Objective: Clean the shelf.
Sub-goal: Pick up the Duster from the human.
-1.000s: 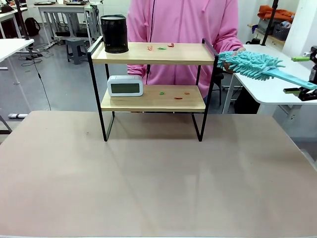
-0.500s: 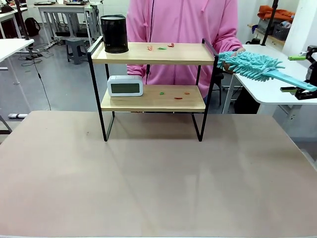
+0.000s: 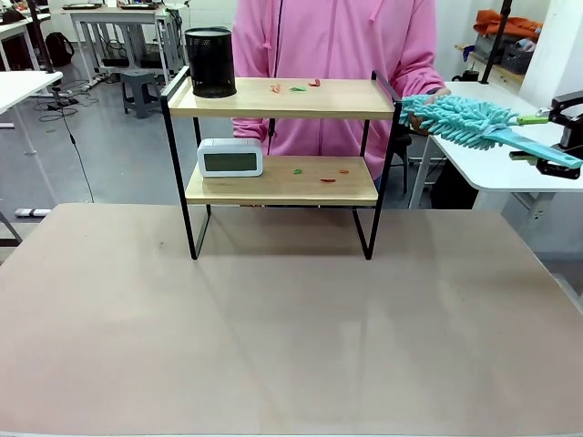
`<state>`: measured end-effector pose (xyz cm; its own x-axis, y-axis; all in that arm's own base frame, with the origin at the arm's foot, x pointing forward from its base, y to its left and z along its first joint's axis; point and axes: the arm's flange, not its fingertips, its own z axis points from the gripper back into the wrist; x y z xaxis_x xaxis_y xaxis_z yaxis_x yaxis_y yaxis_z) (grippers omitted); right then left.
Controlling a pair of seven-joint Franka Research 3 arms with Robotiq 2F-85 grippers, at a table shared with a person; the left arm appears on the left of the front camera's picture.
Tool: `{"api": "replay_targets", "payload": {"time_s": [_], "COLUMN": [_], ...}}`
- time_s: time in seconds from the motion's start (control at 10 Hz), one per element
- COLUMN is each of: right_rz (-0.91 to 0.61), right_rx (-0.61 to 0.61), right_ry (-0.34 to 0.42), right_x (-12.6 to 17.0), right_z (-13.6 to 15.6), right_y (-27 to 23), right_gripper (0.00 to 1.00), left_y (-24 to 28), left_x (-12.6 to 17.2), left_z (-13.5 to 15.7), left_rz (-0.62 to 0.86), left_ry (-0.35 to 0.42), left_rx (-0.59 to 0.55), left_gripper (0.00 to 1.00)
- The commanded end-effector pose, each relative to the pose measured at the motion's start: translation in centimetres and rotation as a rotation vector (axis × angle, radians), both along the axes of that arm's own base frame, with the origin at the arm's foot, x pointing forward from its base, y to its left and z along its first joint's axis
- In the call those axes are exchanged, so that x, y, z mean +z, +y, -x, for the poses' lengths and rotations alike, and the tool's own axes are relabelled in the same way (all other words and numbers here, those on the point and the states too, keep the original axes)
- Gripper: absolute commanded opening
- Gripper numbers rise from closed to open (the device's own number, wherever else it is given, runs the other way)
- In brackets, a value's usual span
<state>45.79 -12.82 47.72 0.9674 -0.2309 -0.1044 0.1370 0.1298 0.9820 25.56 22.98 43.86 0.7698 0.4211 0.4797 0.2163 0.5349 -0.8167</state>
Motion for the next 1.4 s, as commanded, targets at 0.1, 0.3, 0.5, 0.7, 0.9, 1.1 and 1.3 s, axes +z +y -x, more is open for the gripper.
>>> {"api": "replay_targets", "payload": {"time_s": [0.1,0.3,0.5,0.7,0.9,1.1,1.3], "right_rz": [0.000,0.007,0.012,0.015,0.056,0.172,0.367], "right_rx": [-0.017,-0.014,-0.015,-0.018,-0.030,-0.026,0.004], "right_ry": [0.026,0.029,0.029,0.036,-0.029,-0.176,-0.274], "right_x": [0.5,0.5,0.5,0.1,0.6,2.0,1.3], "right_z": [-0.4,-0.3,-0.3,-0.3,1.7,8.6,17.1], "right_y": [0.8,0.9,0.8,0.8,0.2,-0.9,-1.1], "right_gripper": [0.00,0.00,0.00,0.00,0.00,0.00,0.00], "left_y": [0.0,0.0,0.0,0.0,0.0,0.0,0.0], "left_x": [0.1,0.1,0.1,0.1,0.1,0.1,0.1], "left_z": [-0.1,-0.1,-0.1,-0.1,-0.1,-0.1,-0.1], "left_rz": [0.004,0.004,0.004,0.004,0.004,0.004,0.004], "left_ry": [-0.029,-0.029,-0.029,-0.029,-0.029,-0.029,-0.029], "left_rx": [-0.006,-0.006,-0.006,-0.006,-0.006,-0.006,-0.006], "left_gripper": [1.00,1.00,1.00,1.00,1.00,1.00,1.00]}}
